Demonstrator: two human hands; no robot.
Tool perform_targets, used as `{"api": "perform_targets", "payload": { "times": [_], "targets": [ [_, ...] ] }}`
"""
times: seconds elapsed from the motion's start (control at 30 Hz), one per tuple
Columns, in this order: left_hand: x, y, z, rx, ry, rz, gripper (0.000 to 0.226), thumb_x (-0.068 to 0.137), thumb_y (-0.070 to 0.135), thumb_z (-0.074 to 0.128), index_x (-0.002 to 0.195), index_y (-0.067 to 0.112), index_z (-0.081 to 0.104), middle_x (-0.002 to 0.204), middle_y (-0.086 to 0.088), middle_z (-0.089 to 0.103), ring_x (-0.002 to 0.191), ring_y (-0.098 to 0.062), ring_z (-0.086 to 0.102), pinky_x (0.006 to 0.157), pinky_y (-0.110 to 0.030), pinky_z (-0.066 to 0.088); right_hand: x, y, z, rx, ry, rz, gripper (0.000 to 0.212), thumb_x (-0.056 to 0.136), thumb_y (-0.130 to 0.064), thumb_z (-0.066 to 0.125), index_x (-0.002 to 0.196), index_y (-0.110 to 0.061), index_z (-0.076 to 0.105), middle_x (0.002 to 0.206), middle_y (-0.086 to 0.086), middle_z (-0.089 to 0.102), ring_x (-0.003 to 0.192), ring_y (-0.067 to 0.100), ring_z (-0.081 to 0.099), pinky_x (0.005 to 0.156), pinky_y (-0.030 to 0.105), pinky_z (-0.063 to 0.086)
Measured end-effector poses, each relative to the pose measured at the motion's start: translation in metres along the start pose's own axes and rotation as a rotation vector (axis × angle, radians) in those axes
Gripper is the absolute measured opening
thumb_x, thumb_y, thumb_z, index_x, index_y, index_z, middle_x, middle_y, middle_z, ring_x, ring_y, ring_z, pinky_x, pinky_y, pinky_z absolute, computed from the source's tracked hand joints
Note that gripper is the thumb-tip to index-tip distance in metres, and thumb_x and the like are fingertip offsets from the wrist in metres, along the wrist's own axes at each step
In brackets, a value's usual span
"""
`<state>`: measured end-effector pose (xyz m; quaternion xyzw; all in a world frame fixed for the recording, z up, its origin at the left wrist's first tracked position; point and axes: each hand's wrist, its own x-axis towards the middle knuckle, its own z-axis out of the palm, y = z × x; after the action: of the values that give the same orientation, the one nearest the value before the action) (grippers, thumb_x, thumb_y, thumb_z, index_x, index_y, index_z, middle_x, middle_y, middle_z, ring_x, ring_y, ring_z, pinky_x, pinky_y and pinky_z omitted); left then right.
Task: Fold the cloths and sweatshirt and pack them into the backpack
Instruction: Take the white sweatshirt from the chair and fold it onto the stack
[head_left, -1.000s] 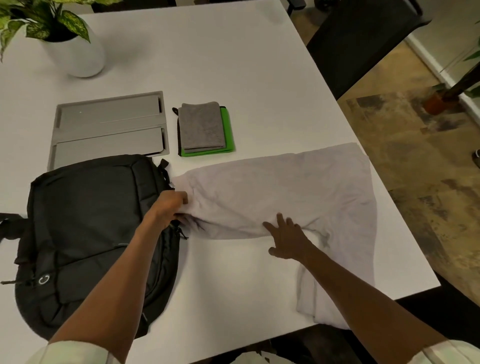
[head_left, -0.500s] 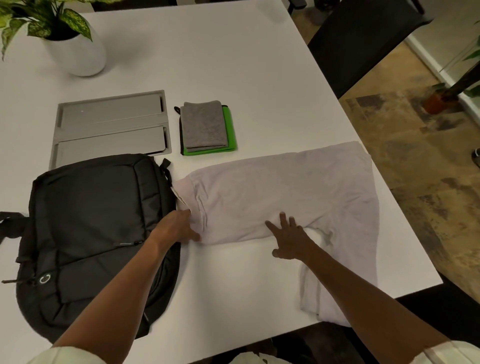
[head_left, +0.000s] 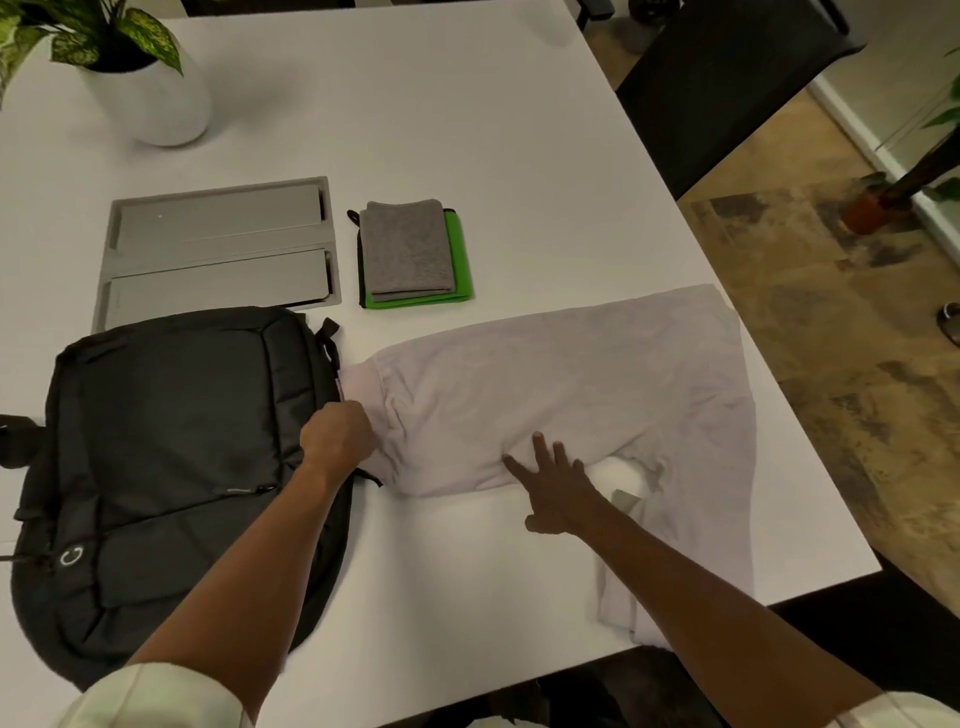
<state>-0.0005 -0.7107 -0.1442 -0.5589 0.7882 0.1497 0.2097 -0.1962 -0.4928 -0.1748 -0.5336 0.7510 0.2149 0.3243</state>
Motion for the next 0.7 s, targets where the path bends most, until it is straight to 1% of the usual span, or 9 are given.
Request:
{"api": "perform_targets", "payload": {
  "times": [0.1, 0.17, 0.23, 0.3, 0.4, 0.47, 0.53, 0.63, 0.7],
  "targets": [
    [0.002, 0.007, 0.000, -0.127, 0.033, -0.054, 0.034, 0.090, 0.031, 0.057, 0.109, 0.003, 0.063, 0.110, -0.014, 0.066, 0.100, -0.033, 0.064, 0.072, -0.033, 0.048, 0.000, -0.001, -0.001, -0.024, -0.013, -0.004, 0.099, 0.084, -0.042, 0.066, 0.154, -0.036, -0.003, 0.158, 0.021, -0.024, 0.146, 0.048, -0.006, 0.115, 0.060, 0.015],
    [0.003, 0.016, -0.001, -0.113, 0.142, -0.033, 0.032, 0.091, 0.022, 0.055, 0.113, 0.000, 0.057, 0.111, -0.017, 0.066, 0.100, -0.035, 0.065, 0.073, -0.036, 0.050, 0.000, 0.000, -0.006, -0.030, -0.038, -0.006, 0.099, 0.084, -0.044, 0.067, 0.154, -0.036, -0.003, 0.158, 0.021, -0.024, 0.146, 0.048, -0.006, 0.115, 0.060, 0.015],
    [0.010, 0.022, -0.001, -0.156, 0.230, -0.001, 0.037, 0.091, 0.013, 0.050, 0.123, -0.005, 0.048, 0.110, -0.023, 0.064, 0.099, -0.040, 0.064, 0.077, -0.042, 0.052, 0.001, 0.001, -0.009, -0.019, -0.060, -0.011, 0.099, 0.084, -0.043, 0.067, 0.155, -0.036, -0.002, 0.158, 0.021, -0.025, 0.146, 0.048, -0.007, 0.116, 0.060, 0.012],
    [0.022, 0.027, 0.001, -0.185, 0.225, 0.026, 0.046, 0.090, 0.008, 0.045, 0.133, -0.009, 0.037, 0.117, -0.030, 0.059, 0.103, -0.045, 0.061, 0.084, -0.047, 0.051, 0.000, 0.000, -0.010, -0.015, -0.057, -0.015, 0.099, 0.084, -0.043, 0.067, 0.155, -0.036, -0.002, 0.157, 0.021, -0.025, 0.146, 0.048, -0.007, 0.116, 0.061, 0.012],
    [0.041, 0.028, 0.001, -0.121, 0.222, 0.049, 0.043, 0.094, 0.006, 0.039, 0.136, -0.004, 0.034, 0.132, -0.039, 0.041, 0.112, -0.050, 0.052, 0.090, -0.050, 0.049, -0.001, 0.000, -0.005, -0.002, -0.036, -0.019, 0.102, 0.083, -0.044, 0.069, 0.155, -0.036, -0.002, 0.157, 0.021, -0.026, 0.145, 0.048, -0.009, 0.116, 0.061, 0.012],
    [0.052, 0.024, 0.001, -0.012, 0.225, 0.162, 0.041, 0.096, 0.008, 0.036, 0.137, 0.002, 0.037, 0.133, -0.034, 0.043, 0.116, -0.047, 0.049, 0.091, -0.050, 0.049, -0.001, 0.001, -0.001, 0.005, -0.019, -0.016, 0.104, 0.081, -0.045, 0.070, 0.154, -0.037, -0.005, 0.157, 0.020, -0.028, 0.145, 0.048, -0.011, 0.115, 0.062, 0.012],
    [0.060, 0.015, 0.001, 0.121, 0.213, 0.285, 0.039, 0.096, 0.010, 0.037, 0.135, 0.007, 0.043, 0.121, -0.023, 0.056, 0.109, -0.040, 0.054, 0.084, -0.046, 0.049, -0.001, 0.000, 0.004, 0.001, -0.013, -0.008, 0.109, 0.079, -0.047, 0.071, 0.153, -0.038, -0.009, 0.156, 0.019, -0.031, 0.145, 0.047, -0.015, 0.114, 0.064, 0.009],
    [0.070, 0.005, 0.001, 0.223, 0.283, 0.323, 0.039, 0.095, 0.010, 0.042, 0.134, 0.008, 0.046, 0.109, -0.018, 0.060, 0.098, -0.037, 0.058, 0.075, -0.042, 0.049, -0.002, -0.001, 0.012, 0.014, -0.008, -0.008, 0.117, 0.076, -0.049, 0.073, 0.152, -0.036, -0.015, 0.153, 0.018, -0.036, 0.142, 0.047, -0.023, 0.112, 0.066, 0.003],
    [0.073, 0.007, 0.000, 0.243, 0.269, 0.340, 0.038, 0.095, 0.008, 0.043, 0.133, 0.007, 0.046, 0.104, -0.016, 0.062, 0.092, -0.034, 0.061, 0.071, -0.039, 0.049, -0.003, -0.001, 0.015, 0.032, 0.007, -0.015, 0.121, 0.074, -0.052, 0.074, 0.151, -0.035, -0.018, 0.151, 0.018, -0.039, 0.140, 0.047, -0.028, 0.113, 0.066, 0.000]
  ]
}}
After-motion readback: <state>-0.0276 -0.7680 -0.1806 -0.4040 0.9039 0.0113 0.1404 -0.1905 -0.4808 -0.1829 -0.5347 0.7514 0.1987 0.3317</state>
